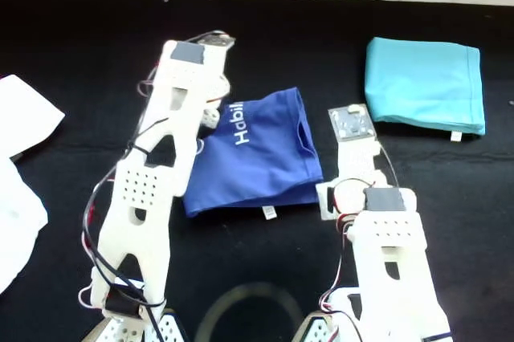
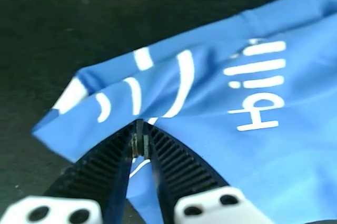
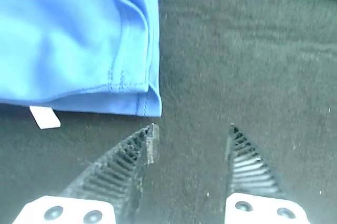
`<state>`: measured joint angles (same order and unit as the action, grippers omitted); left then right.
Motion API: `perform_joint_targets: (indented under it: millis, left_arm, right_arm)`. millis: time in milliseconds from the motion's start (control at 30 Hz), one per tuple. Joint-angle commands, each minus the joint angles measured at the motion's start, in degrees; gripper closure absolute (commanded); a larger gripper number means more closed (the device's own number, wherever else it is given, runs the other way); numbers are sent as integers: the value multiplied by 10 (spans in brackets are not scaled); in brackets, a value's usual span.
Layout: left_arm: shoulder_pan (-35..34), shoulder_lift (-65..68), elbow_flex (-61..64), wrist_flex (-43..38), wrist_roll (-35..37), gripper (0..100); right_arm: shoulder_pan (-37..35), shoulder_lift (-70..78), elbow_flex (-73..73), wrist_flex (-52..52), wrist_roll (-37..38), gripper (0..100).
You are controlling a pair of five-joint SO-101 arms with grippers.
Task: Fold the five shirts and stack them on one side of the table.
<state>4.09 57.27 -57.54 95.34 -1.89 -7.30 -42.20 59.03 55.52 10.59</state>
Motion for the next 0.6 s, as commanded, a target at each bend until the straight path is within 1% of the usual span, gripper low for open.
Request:
perform_joint_targets:
  millis: [0, 233, 300, 433, 567]
  left_arm:
    - [-13, -7, -19, -2, 1, 991]
    - [-13, -11, -18, -1, 2, 991]
    - [-11, -9, -19, -1, 2, 991]
    - [-9, -7, -18, -1, 2, 991]
    - [-9, -7, -19, -1, 2, 991]
  right_arm:
    - [-5, 24, -28, -44, -4, 786]
    - [-4, 168, -58, -109, -5, 786]
    - [-4, 191, -85, -110, -6, 786]
    - [-4, 240, -149, -110, -45, 786]
    - [-5, 311, -206, -110, -48, 786]
